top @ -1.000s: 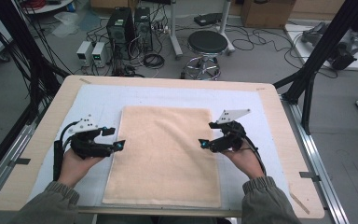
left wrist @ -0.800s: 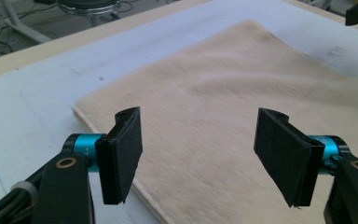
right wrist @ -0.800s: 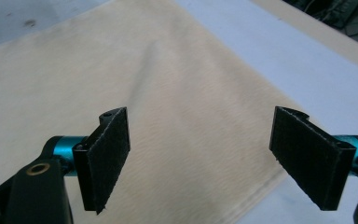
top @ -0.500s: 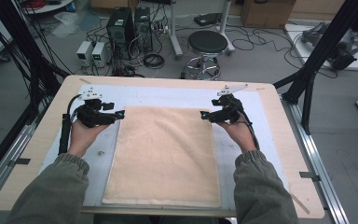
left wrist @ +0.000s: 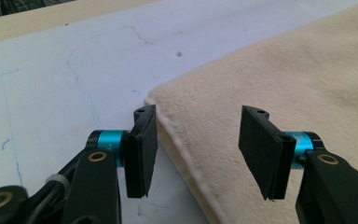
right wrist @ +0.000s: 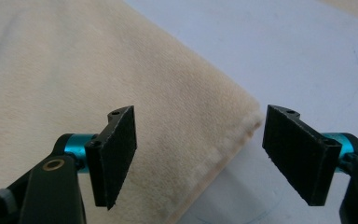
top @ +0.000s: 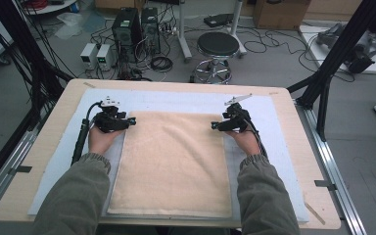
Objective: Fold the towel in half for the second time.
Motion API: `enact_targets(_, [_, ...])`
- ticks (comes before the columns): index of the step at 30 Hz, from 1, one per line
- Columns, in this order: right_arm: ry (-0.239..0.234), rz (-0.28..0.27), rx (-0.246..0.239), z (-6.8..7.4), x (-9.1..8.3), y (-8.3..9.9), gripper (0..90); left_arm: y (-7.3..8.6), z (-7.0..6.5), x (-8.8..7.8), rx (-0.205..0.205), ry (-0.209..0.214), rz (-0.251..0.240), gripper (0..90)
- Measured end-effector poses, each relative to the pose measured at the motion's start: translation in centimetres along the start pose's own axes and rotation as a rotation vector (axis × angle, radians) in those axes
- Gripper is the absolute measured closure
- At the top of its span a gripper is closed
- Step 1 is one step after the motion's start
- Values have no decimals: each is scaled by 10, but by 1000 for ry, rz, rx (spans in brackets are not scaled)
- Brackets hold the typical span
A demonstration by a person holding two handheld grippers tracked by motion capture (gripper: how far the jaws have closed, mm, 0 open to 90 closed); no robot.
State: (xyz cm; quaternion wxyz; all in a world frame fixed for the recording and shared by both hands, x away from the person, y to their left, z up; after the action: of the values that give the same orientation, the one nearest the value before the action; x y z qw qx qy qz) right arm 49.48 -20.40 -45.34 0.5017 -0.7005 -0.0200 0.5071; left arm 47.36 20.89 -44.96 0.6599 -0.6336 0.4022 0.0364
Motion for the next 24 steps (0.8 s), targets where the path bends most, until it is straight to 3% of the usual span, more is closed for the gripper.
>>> enact_targets(5, [-20, 20, 28, -1, 10, 12, 321, 7, 1, 11, -41, 7, 36, 472])
enact_targets(7, [-3, -5, 47, -1, 10, 14, 354, 13, 1, 16, -63, 12, 70, 473])
enact_targets(10, [0, -12, 53, 1, 9, 14, 471, 13, -2, 16, -54, -21, 64, 497])
enact_targets(11, [-2, -15, 43, 4, 10, 14, 516, 13, -4, 16, -54, -10, 62, 522])
enact_targets(13, [-19, -28, 47, 6, 11, 13, 600, 13, -7, 17, -60, 11, 65, 657])
enact_targets(15, [-31, -33, 72, 7, 10, 14, 682, 13, -9, 17, -68, 45, 68, 763])
enact_targets(16, [-65, -33, 79, 9, 10, 14, 801, 13, -9, 17, -70, 45, 68, 792])
enact_targets(24, [-114, -48, 64, 14, 3, 10, 824, 8, -10, 9, -47, 49, 48, 827])
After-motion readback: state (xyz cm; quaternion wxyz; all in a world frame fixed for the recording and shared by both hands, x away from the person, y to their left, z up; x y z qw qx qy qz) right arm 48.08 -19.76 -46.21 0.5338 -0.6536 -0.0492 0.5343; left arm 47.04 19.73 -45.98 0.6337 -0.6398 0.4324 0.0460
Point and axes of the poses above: each handheld gripper's, and its own axes: x roughly forward along the jaws, y roughly out of its underside, z roughly to its left, the point moved 4 cm from there along x, roughly forward along the jaws, and after that the axes turned 4 degrees about -x, right-handed, at the moved point
